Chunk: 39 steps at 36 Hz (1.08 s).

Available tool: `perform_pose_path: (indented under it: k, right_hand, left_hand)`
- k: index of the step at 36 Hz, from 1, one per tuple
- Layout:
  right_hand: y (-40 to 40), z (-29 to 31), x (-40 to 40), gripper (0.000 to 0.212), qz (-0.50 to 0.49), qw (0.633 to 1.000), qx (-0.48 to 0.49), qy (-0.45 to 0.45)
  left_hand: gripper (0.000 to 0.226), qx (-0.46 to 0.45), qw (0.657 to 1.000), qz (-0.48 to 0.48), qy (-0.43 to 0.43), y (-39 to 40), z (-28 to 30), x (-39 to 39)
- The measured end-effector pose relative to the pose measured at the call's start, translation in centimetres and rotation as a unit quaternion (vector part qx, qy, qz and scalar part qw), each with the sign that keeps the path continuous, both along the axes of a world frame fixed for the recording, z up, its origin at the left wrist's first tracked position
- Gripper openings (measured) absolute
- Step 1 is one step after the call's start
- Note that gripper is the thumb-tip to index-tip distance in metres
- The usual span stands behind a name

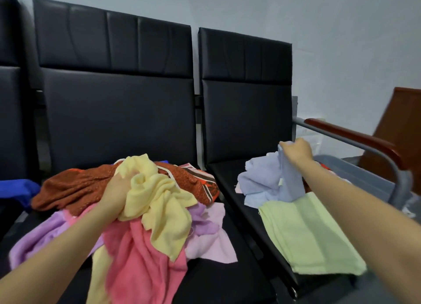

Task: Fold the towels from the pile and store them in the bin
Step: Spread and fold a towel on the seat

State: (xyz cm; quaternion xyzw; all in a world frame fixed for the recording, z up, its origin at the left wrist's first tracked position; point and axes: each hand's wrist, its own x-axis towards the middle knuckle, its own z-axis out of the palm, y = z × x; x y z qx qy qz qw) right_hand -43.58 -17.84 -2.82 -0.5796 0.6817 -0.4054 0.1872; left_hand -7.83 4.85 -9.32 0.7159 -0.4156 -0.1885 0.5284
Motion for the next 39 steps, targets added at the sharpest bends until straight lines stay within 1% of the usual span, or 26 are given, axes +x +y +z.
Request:
perform_pose_path:
  k: [4, 6, 8, 9, 10, 12, 14, 16, 18, 19, 20, 21, 22, 23, 24, 27, 30, 32, 34, 35, 37, 38, 39]
  right_hand:
    - [2.9, -1.3, 3.2, 0.056, 0.01, 0.993, -0.108, 0.052]
    - [4.7, -1.4, 5.2, 0.048, 0.047, 0.989, -0.14, 0.029]
    - [7.0, -1.2, 7.8, 0.028, 0.13, 0.983, -0.116, -0.049]
    - [8.3, -1.1, 9.1, 0.017, 0.177, 0.976, -0.084, -0.095]
    - [9.7, -1.2, 10.5, 0.013, 0.221, 0.965, -0.05, -0.131]
    - [12.4, -1.8, 13.0, 0.02, 0.292, 0.943, 0.012, -0.159]
    - [15.4, -2.6, 15.4, 0.025, 0.355, 0.92, 0.051, -0.161]
    - [17.8, -3.7, 17.3, 0.029, 0.394, 0.904, 0.069, -0.151]
    - [19.6, -4.6, 18.9, 0.035, 0.427, 0.895, 0.052, -0.115]
    - [20.2, -5.0, 19.5, 0.033, 0.445, 0.89, 0.035, -0.094]
    - [20.7, -5.5, 20.3, 0.025, 0.457, 0.886, 0.019, -0.08]
    - [21.0, -5.8, 20.5, 0.012, 0.463, 0.883, 0.009, -0.076]
    - [21.1, -6.1, 21.0, 0.011, 0.468, 0.881, 0.003, -0.074]
    - [21.3, -6.3, 21.3, 0.025, 0.477, 0.875, 0.001, -0.079]
    - [21.5, -6.5, 21.6, 0.03, 0.489, 0.869, 0.002, -0.081]
    - [22.3, -7.2, 22.0, 0.022, 0.533, 0.843, -0.018, -0.062]
    - [23.0, -7.2, 21.7, 0.023, 0.574, 0.817, -0.045, -0.045]
    - [23.6, -6.8, 21.5, 0.042, 0.586, 0.804, -0.099, 0.02]
    - [24.3, -6.4, 21.4, 0.05, 0.606, 0.779, -0.129, 0.095]
    - [24.7, -6.4, 21.5, 0.052, 0.623, 0.765, -0.115, 0.117]
    - [25.4, -6.4, 21.8, 0.057, 0.651, 0.747, -0.027, 0.131]
    - [25.8, -6.4, 22.0, 0.057, 0.657, 0.743, 0.014, 0.128]
    - [26.1, -6.6, 22.3, 0.053, 0.653, 0.748, 0.033, 0.113]
  left_hand:
    - [0.024, 0.001, 1.0, -0.011, 0.014, 1.0, 0.2, -0.4]
    - [0.018, -0.008, 0.999, -0.024, 0.043, 1.7, 1.0, -0.6]
    - [0.015, -0.03, 0.994, -0.037, 0.097, 2.6, 1.9, -0.5]
    - [0.013, -0.045, 0.992, -0.039, 0.115, 2.9, 2.2, -0.3]
    - [0.012, -0.055, 0.991, -0.035, 0.117, 3.4, 2.5, 0.0]
    - [0.018, -0.082, 0.99, -0.016, 0.112, 4.3, 3.0, 0.5]
    - [0.02, -0.093, 0.987, 0.001, 0.128, 5.2, 3.6, 1.2]
    - [0.019, -0.094, 0.983, 0.0, 0.158, 6.0, 4.1, 1.8]
    - [0.019, -0.1, 0.976, -0.01, 0.194, 6.8, 4.3, 2.3]
    - [0.02, -0.101, 0.973, -0.017, 0.206, 7.3, 4.4, 2.5]
    - [0.02, -0.104, 0.97, -0.024, 0.217, 7.8, 4.2, 2.8]
    - [0.021, -0.108, 0.967, -0.03, 0.23, 8.1, 4.0, 2.7]
    - [0.021, -0.11, 0.963, -0.031, 0.244, 8.5, 3.9, 2.8]
    - [0.021, -0.111, 0.961, -0.029, 0.251, 9.0, 3.7, 2.9]
    - [0.021, -0.107, 0.962, -0.037, 0.25, 9.4, 3.6, 3.1]
    - [0.022, -0.081, 0.97, -0.042, 0.226, 10.1, 3.3, 4.2]
    - [0.04, -0.077, 0.969, -0.027, 0.232, 11.0, 3.8, 5.8]
    - [0.04, -0.099, 0.959, -0.007, 0.264, 11.5, 3.9, 7.1]
    - [0.032, -0.123, 0.95, 0.006, 0.286, 12.3, 4.5, 7.6]
    - [0.033, -0.133, 0.945, 0.003, 0.299, 12.6, 4.6, 7.8]
    - [0.038, -0.143, 0.936, -0.006, 0.321, 13.1, 4.7, 8.3]
    - [0.04, -0.144, 0.935, -0.004, 0.325, 13.4, 4.6, 8.4]
    - [0.041, -0.145, 0.934, 0.004, 0.327, 13.8, 4.6, 8.5]
